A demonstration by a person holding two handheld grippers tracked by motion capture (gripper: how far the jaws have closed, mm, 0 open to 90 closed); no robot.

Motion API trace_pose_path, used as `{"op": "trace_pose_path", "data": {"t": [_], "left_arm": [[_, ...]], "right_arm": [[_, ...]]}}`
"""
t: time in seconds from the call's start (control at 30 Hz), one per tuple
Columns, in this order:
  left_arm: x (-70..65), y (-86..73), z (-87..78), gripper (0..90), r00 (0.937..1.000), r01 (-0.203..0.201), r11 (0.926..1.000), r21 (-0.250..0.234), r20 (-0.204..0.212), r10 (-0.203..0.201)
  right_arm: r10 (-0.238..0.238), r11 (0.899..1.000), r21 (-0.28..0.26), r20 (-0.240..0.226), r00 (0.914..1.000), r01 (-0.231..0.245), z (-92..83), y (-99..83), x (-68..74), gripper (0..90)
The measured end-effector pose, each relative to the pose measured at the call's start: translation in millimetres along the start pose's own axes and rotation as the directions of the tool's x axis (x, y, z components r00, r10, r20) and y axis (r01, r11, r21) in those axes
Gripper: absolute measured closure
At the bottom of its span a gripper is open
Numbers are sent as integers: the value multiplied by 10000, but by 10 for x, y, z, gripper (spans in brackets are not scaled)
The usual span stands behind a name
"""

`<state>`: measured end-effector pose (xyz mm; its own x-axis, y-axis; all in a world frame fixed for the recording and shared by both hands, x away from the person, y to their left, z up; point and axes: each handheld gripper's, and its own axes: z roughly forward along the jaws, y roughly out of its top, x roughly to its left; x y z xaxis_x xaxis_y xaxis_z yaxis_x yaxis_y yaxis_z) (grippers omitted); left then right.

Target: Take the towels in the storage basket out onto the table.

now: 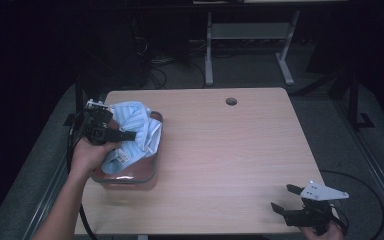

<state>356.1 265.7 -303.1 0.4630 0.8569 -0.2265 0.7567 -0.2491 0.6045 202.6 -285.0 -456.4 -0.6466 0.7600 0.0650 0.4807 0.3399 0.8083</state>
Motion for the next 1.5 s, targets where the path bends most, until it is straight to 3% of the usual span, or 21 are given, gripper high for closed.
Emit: {"op": "trace_pose_path", "data": {"t": [0.53,1.5], "left_arm": [[-212,194,-27,606,9989,-450,9989,-122,96,451],[-579,433,218,603,9920,-1262,9914,351,136,1258]], "right_arm": [[52,10000,-63,31,10000,-52,-23,-2,-10,148],[265,9996,-123,-2,9996,-265,-39,-26,-32,148]]}}
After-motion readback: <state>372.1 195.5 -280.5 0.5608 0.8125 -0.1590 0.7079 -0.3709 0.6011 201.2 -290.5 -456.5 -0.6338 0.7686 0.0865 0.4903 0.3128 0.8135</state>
